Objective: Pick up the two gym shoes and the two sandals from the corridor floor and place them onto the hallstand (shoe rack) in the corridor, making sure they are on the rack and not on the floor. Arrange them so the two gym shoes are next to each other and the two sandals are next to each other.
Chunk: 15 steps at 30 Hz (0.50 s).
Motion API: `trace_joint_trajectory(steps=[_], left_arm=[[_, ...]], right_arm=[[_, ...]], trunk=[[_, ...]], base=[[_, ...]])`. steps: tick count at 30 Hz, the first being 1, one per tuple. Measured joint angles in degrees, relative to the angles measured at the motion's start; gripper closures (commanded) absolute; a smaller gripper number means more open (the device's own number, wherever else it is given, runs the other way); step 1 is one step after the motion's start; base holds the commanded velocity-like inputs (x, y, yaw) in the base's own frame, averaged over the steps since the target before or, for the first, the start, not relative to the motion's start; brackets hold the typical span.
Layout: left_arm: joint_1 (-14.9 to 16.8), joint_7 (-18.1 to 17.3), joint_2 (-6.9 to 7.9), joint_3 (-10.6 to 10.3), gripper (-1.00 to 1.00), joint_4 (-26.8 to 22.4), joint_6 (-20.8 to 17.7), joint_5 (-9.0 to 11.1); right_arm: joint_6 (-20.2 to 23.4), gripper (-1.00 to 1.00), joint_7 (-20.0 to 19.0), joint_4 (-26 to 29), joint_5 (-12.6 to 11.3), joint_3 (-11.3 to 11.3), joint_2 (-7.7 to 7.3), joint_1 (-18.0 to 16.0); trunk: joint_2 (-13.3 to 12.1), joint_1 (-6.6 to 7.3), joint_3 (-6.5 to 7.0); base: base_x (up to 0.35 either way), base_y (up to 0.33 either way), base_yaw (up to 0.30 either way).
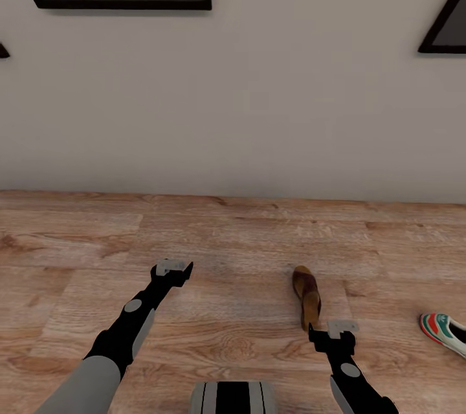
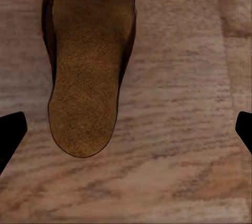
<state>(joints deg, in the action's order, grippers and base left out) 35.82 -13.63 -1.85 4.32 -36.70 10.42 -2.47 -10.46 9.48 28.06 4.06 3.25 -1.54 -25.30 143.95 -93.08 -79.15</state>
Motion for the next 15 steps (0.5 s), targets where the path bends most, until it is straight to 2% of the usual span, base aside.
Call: trace_joint_trajectory(steps=[7, 15], left_arm=[[0.0, 0.0, 0.0, 0.0, -1.0, 0.2, 0.0, 0.0], [0.0, 0.0, 0.0, -0.1, -1.0, 0.3, 0.1, -0.1]], right_arm=[[0.0, -1.0, 0.0, 0.0, 0.0, 0.0, 0.02, 0.0], [0.0, -1.0, 0.0, 0.1, 0.0, 0.0, 0.02, 0.0]], trunk=[[0.0, 0.0, 0.0], [0.0, 0.0, 0.0]], base=[[0.0, 0.262, 0.0], [0.0, 0.058, 0.0]])
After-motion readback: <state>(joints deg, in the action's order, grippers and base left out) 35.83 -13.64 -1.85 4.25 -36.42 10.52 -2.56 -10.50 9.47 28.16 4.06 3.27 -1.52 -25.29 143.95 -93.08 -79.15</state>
